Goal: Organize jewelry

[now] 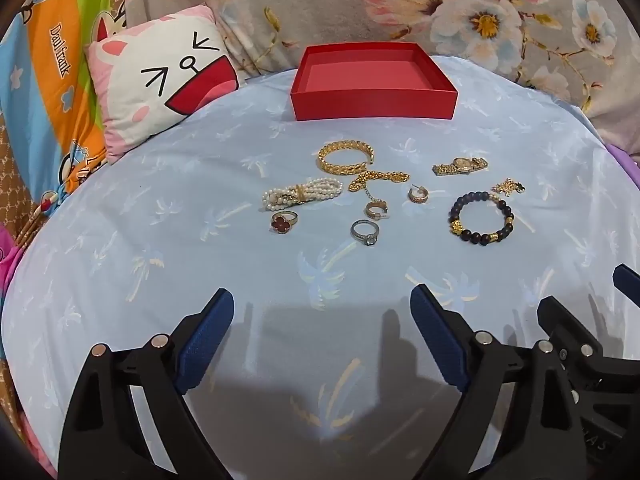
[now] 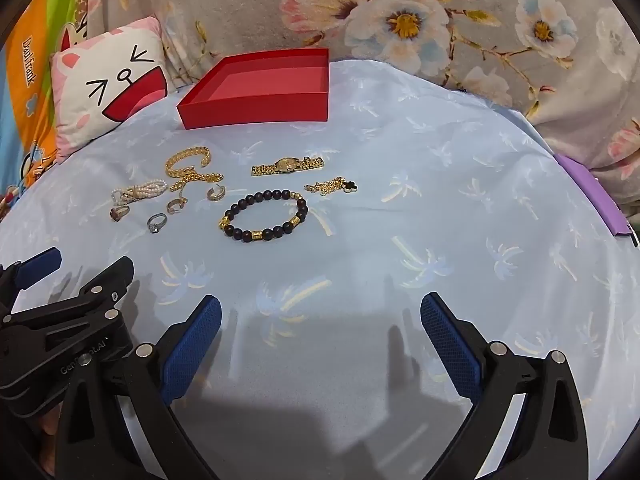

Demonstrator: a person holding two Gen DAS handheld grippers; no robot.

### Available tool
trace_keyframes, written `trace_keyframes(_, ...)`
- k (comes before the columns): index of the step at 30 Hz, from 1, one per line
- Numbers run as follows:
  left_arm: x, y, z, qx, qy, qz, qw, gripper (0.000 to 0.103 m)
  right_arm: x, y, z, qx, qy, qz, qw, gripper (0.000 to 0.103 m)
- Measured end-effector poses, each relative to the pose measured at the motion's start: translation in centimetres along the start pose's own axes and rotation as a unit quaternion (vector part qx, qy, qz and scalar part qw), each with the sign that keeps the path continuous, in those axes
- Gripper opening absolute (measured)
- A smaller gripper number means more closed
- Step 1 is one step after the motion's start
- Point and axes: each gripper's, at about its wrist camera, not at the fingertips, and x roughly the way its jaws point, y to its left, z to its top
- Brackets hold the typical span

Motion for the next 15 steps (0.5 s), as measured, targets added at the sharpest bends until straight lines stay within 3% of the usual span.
trace_keyframes(2, 0.2, 0.2, 0.1, -0.002, 0.002, 0.001, 1.0000, 0.087, -0.1, 0.0, 0.0, 0.001, -0.002, 0.000, 1.000, 0.098)
trace_keyframes(3, -0.5, -0.3, 0.0, 0.009, -0.016, 0.009, 0.9998, 0.087, -0.1, 0.0, 0.0, 0.001, -0.002, 0.001, 1.000, 0.098)
trace_keyframes(15, -0.9, -0.4, 0.0, 0.009, -0.013, 0.007, 0.9998, 0.084, -0.3, -0.1, -0.1, 0.001, 0.000, 0.000, 1.000, 0.098)
